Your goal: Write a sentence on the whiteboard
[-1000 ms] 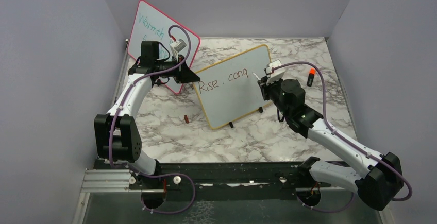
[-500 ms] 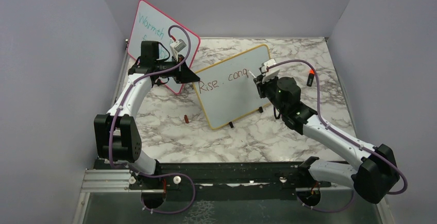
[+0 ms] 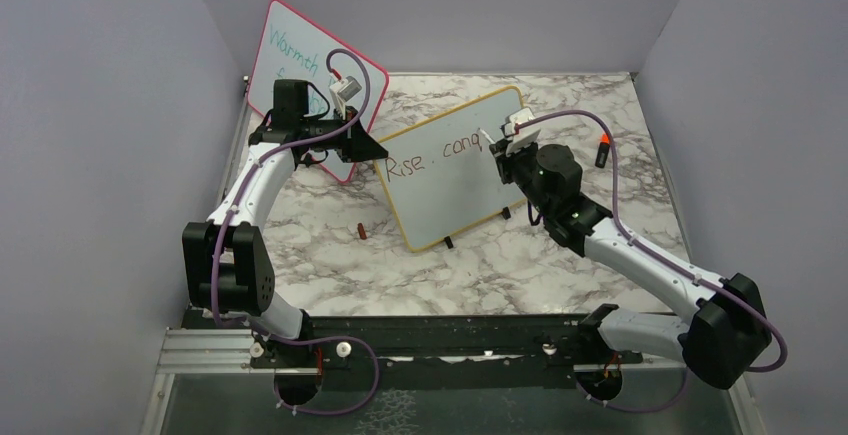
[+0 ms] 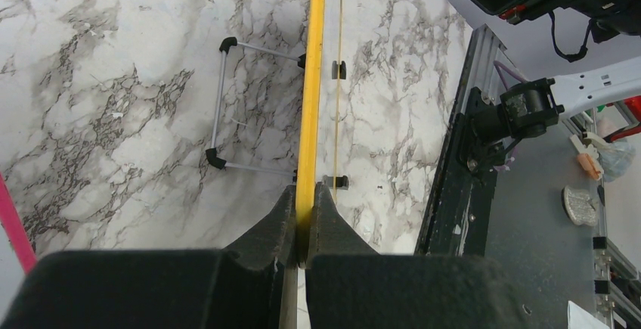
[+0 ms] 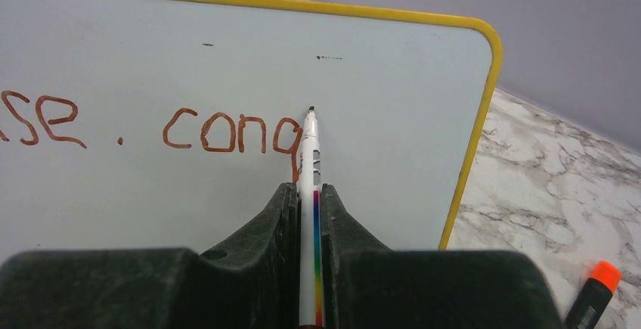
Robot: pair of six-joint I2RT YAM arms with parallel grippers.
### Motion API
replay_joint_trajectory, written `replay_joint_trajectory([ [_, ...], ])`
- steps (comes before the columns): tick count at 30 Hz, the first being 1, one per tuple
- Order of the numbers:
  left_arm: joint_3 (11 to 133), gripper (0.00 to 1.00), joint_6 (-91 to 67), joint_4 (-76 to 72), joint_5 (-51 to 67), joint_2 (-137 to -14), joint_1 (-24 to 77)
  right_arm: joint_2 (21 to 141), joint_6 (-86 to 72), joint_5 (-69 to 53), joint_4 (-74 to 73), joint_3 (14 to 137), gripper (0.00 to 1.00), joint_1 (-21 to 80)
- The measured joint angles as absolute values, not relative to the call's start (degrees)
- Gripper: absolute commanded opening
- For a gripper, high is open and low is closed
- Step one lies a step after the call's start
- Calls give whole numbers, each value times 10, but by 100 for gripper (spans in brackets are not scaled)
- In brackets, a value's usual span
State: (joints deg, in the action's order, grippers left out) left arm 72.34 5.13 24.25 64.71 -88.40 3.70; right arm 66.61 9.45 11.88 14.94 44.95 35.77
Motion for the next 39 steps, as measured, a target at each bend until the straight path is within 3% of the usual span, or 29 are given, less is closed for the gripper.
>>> replay_joint_trajectory([
  [39, 723, 0, 54, 248, 651, -884, 34, 671, 91, 123, 136, 449, 1, 358],
])
